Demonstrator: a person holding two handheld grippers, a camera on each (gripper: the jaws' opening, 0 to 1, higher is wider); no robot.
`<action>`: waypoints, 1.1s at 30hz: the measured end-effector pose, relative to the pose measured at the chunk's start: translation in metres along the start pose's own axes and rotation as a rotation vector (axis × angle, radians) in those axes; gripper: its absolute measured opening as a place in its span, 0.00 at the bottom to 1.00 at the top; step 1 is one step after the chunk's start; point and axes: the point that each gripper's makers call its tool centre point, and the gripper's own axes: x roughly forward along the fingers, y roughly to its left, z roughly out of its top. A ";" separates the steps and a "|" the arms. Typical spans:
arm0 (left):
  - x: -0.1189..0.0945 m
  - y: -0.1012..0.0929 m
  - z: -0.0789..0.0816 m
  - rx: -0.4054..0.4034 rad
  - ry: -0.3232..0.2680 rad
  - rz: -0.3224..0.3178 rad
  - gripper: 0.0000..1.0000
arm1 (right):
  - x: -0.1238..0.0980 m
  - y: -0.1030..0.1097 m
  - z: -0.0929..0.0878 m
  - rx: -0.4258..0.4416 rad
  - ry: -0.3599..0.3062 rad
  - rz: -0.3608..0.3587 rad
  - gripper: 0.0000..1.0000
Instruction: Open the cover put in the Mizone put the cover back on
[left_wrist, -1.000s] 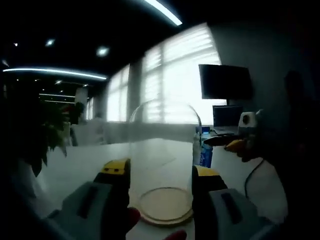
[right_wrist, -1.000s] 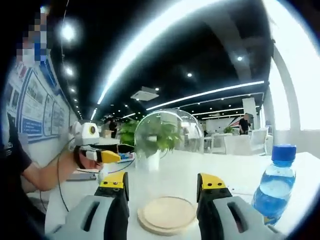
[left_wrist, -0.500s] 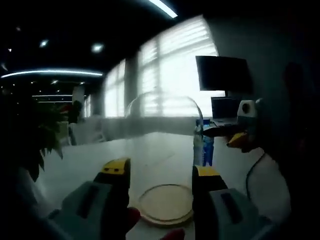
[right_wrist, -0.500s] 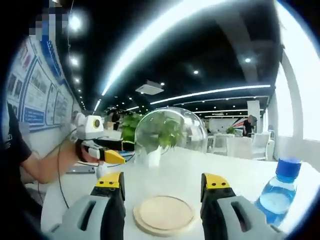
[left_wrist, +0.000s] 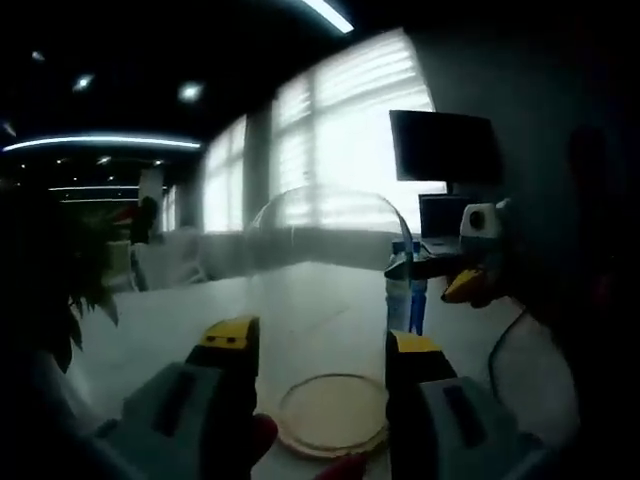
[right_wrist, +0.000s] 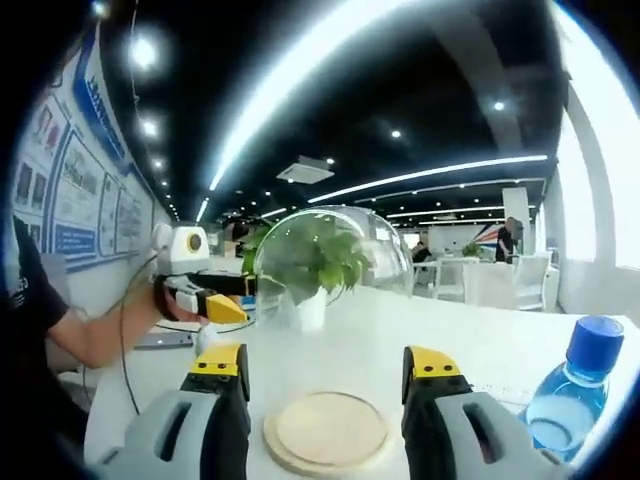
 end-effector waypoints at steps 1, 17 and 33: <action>0.001 0.001 0.001 -0.001 -0.001 -0.001 0.42 | 0.001 -0.001 0.001 -0.003 0.001 0.001 0.55; 0.011 -0.001 0.000 0.022 0.041 -0.111 0.55 | 0.029 -0.003 0.013 -0.049 0.012 0.055 0.59; 0.021 0.004 0.017 -0.016 -0.007 -0.228 0.55 | 0.038 -0.008 0.010 -0.185 0.094 0.138 0.63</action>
